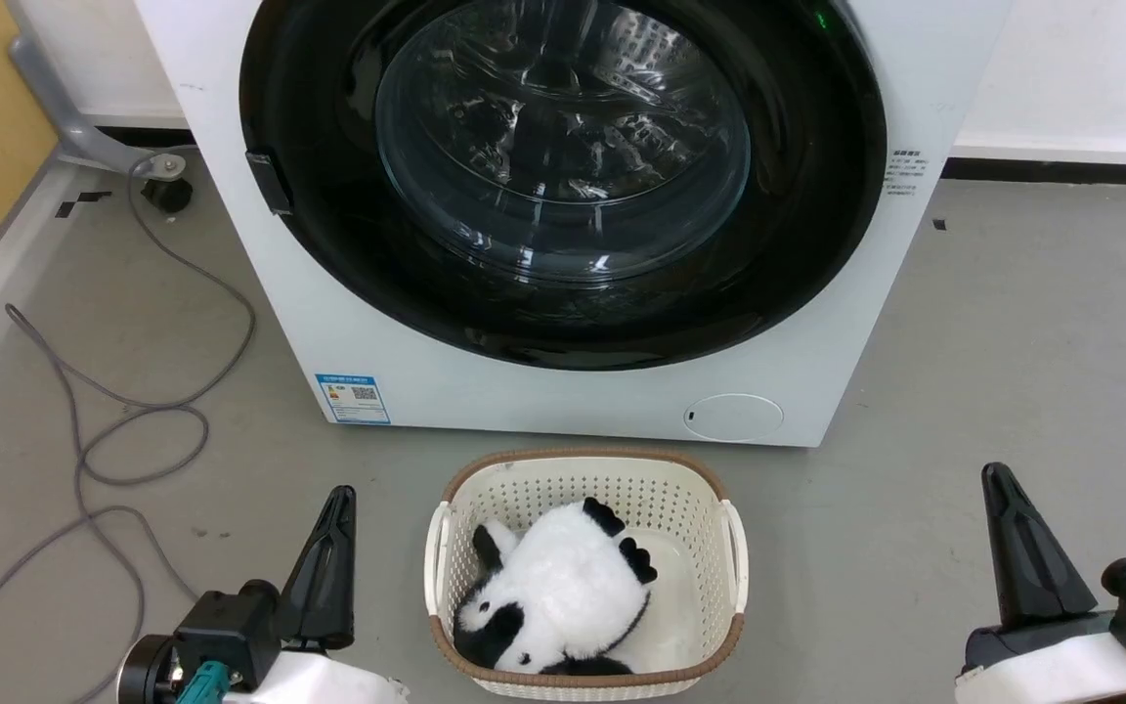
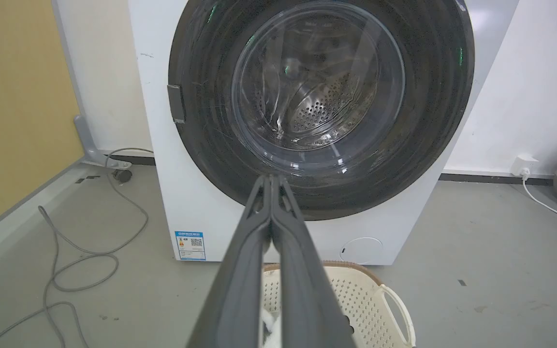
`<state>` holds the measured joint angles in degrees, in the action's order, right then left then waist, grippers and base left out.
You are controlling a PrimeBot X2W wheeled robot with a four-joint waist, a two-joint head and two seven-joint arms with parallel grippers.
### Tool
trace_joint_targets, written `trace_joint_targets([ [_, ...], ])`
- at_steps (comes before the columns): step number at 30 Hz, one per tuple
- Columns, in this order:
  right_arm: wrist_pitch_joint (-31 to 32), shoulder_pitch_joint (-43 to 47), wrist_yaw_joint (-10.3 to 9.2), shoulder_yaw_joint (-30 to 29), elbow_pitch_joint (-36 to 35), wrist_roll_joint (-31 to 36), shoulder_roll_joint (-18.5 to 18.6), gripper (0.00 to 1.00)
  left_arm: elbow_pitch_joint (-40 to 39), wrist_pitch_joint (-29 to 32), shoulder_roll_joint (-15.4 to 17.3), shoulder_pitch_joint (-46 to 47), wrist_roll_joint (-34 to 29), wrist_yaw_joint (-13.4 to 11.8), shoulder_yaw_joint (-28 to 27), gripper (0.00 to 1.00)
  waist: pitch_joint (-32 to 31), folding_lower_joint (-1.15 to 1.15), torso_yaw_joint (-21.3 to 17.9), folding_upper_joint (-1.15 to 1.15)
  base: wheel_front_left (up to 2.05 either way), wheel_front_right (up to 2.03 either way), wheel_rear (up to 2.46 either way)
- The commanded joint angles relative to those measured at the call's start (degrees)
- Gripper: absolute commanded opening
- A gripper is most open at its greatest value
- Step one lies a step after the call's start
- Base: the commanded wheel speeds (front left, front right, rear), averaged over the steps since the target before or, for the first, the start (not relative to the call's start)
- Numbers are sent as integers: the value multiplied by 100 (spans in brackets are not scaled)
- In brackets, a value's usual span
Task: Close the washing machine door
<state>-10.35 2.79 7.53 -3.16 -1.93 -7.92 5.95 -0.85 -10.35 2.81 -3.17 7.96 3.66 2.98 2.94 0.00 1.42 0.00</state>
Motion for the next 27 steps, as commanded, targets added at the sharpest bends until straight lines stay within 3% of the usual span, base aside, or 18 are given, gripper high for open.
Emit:
trace_joint_targets([
  [1, 31, -81, -1, 23, 22, 71, -41, 0, 3, 36, 2, 92, -61, -27, -20, 0, -5, 0, -3, 0, 0, 0, 0],
  [27, 337, -142, -2, 113, 74, 291, -122, 0, 28, 341, 4, 161, -285, -130, -105, 0, -93, 0, -45, 0, 0, 0, 0],
])
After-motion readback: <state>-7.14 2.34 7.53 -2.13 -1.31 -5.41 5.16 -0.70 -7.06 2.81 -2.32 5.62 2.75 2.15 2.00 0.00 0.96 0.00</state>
